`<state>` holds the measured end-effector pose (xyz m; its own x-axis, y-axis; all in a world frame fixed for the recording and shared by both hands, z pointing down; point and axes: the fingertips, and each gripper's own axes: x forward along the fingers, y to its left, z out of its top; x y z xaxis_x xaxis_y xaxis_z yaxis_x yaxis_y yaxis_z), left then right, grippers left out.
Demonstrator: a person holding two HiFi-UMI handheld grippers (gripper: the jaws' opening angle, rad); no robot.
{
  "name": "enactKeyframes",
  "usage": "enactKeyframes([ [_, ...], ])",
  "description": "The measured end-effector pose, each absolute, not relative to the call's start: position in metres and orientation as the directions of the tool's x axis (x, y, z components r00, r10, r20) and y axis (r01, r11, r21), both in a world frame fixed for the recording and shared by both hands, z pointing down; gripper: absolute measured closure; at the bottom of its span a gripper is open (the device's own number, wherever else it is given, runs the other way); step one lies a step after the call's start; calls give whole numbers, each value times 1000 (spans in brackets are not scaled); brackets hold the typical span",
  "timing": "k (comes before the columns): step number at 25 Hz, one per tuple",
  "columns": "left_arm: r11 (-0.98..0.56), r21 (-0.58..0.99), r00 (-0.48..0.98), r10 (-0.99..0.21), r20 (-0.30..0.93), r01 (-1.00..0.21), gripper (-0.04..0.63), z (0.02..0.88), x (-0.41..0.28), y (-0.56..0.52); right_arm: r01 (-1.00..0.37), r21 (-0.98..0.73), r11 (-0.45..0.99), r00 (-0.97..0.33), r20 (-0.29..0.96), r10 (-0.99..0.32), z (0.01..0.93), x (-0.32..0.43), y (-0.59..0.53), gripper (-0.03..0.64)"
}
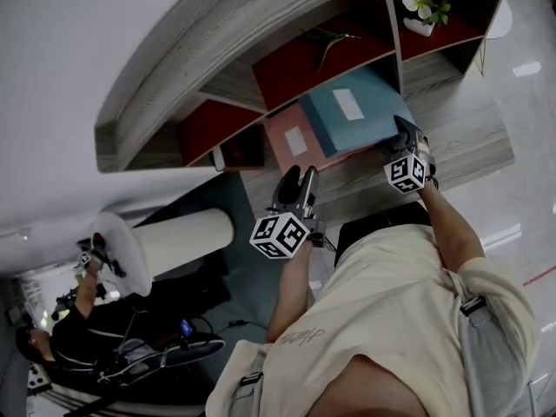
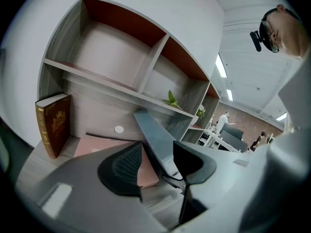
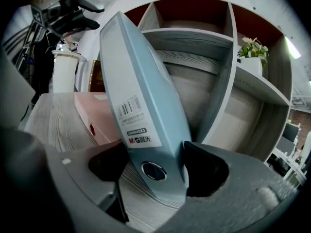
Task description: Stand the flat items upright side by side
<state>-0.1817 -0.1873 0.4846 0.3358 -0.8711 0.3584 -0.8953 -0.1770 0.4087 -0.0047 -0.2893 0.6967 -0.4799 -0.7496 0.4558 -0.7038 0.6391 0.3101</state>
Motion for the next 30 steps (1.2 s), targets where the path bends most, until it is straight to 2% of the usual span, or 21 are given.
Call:
enactKeyframes([
  [6,-175,410,337,-866,368,-895,374,488,-181,-185,-692,278,666,-517,454,-726,696,6,-274,261],
  [16,-240,432,403,-850,340,-870,374,489,-168,-176,-759,126,639,-532,445,-720,693,25,-235,261],
  [23,-276,433,434,-841,324,-858,377,479,-172,-163,-836,-54,547,-511,441,-738,693,45,-224,284],
  [27,-275,443,439,-838,325,-853,379,483,-171,-163,-881,-91,464,-456,423,-783,689,65,-232,319],
  [30,-277,443,444,-832,334,-853,379,485,-168,-163,-882,-77,466,-452,420,-787,687,67,-234,322],
])
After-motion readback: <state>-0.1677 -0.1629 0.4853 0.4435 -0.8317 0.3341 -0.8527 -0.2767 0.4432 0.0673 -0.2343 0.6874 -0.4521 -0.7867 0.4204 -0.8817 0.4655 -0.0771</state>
